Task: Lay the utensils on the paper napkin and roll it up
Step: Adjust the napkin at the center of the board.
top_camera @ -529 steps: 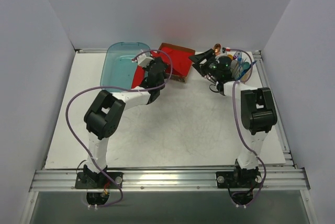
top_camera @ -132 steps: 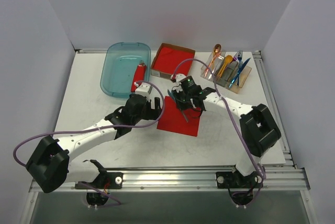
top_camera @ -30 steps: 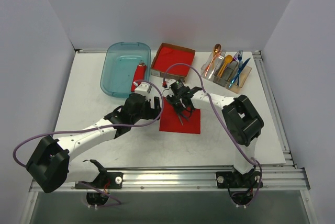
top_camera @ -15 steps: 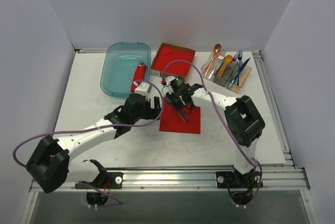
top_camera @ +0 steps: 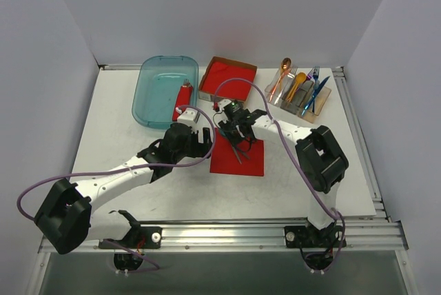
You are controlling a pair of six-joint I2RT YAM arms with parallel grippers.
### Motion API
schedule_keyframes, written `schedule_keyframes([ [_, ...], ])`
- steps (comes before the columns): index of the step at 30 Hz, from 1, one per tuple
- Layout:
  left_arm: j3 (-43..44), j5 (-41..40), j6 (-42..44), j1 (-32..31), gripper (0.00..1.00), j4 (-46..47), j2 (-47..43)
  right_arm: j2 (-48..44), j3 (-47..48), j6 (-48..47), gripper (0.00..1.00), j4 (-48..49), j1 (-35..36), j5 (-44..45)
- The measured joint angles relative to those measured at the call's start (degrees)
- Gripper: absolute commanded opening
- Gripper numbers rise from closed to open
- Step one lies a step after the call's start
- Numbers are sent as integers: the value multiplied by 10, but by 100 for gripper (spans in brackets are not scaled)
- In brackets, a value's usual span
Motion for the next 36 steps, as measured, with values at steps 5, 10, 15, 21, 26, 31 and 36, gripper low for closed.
schedule_keyframes([
  [5,0,16,4,-1,94,3,14,-10,-6,38,28,19,-40,-24],
  [10,11,23,9,-22,100,3,51,-82,-35,106,26,54,-153,-25],
  [15,28,34,9,-50,84,10,90,-130,-32,175,24,90,-254,8],
  [21,40,57,-7,-54,67,30,148,-94,21,218,23,85,-318,45],
  [26,57,81,-46,-47,42,42,197,-56,56,238,20,84,-352,74],
  [31,74,84,-87,-39,36,49,231,-25,62,249,21,84,-408,83],
  [36,95,81,-113,-38,31,51,263,23,81,250,24,84,-441,92],
])
